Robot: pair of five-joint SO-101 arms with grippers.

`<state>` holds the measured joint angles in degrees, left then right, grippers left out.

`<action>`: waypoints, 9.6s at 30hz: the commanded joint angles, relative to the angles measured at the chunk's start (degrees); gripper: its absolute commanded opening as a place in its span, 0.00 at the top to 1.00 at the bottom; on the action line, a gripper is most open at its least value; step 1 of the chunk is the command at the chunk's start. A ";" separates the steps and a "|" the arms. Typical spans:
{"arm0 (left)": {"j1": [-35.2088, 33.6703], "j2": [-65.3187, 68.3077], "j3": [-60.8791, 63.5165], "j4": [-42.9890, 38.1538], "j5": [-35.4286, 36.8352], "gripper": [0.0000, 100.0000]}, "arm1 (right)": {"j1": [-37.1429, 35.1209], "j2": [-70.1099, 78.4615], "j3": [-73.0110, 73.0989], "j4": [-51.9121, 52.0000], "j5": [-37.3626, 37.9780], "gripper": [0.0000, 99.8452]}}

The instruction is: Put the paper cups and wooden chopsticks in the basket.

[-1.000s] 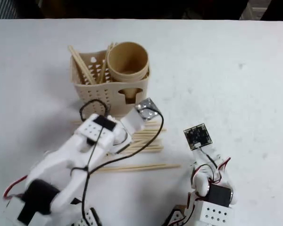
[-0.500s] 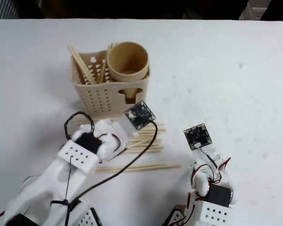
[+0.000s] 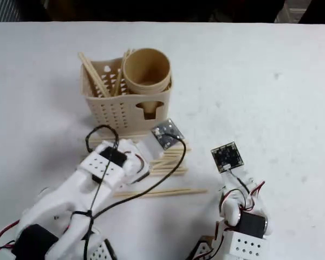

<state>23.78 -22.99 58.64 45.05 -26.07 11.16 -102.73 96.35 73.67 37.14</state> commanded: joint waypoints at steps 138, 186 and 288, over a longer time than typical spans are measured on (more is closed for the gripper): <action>-2.07 7.60 -7.12 -3.69 -3.96 0.86 | -0.75 -0.57 0.53 0.13 0.44 0.97; -2.07 0.92 -7.30 3.69 -3.96 0.98 | -0.75 -0.57 0.53 0.13 0.44 0.97; -17.71 -26.51 -11.16 -27.52 23.12 0.89 | -0.75 -0.57 0.53 0.13 0.44 0.97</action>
<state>6.64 -46.11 50.73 15.25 -3.74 11.16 -102.73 96.35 73.67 37.14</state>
